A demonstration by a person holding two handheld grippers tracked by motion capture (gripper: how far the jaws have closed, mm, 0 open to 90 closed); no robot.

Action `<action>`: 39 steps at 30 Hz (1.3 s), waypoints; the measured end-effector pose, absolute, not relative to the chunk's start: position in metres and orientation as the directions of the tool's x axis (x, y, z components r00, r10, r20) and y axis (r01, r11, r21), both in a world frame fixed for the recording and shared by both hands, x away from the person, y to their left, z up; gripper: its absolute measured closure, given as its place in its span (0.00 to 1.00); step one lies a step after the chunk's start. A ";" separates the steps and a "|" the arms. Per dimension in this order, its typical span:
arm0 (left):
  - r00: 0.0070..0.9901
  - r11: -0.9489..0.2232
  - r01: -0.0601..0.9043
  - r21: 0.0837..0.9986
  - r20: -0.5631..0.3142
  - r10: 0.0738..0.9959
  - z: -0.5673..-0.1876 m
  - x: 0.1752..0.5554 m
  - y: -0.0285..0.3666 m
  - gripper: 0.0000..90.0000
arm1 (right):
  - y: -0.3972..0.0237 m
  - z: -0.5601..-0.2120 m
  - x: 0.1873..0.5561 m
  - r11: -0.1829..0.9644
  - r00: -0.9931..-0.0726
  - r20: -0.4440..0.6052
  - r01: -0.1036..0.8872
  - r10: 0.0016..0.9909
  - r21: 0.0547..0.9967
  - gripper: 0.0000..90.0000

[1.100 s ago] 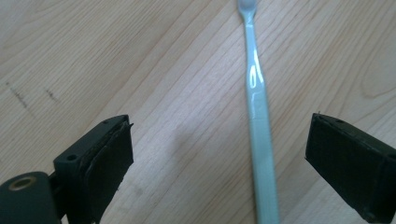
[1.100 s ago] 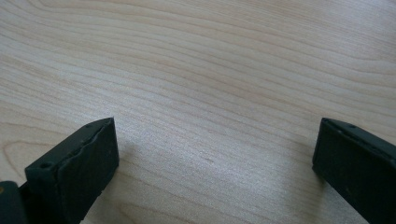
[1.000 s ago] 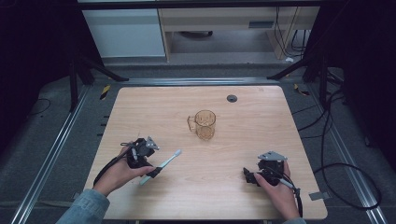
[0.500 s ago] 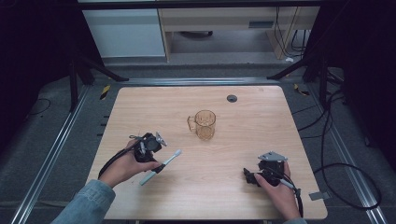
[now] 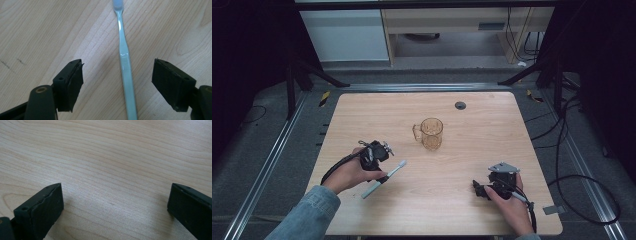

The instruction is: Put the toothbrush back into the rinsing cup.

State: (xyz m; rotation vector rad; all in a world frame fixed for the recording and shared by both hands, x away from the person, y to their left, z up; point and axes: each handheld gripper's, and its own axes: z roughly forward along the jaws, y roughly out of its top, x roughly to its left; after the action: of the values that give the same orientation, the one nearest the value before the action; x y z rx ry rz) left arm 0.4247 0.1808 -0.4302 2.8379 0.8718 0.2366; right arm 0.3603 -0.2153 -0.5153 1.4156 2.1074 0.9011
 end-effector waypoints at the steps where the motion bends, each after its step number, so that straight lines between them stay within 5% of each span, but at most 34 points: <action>1: 0.818 -0.818 0.542 0.192 0.101 0.566 -0.431 0.425 0.180 0.27 | -0.215 -0.515 0.360 0.252 -0.372 0.008 0.644 0.928 0.722 0.01; 39: 0.818 -0.818 0.564 0.117 0.058 0.572 -0.443 0.434 0.167 0.37 | -0.215 -0.515 0.360 0.263 -0.377 -0.006 0.636 0.926 0.725 0.01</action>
State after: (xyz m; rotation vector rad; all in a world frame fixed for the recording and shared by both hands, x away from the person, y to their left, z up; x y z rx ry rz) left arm 0.4343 0.1666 -0.4430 2.9042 0.9097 0.1380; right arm 0.3604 -0.2154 -0.5153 1.4140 2.1076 0.9007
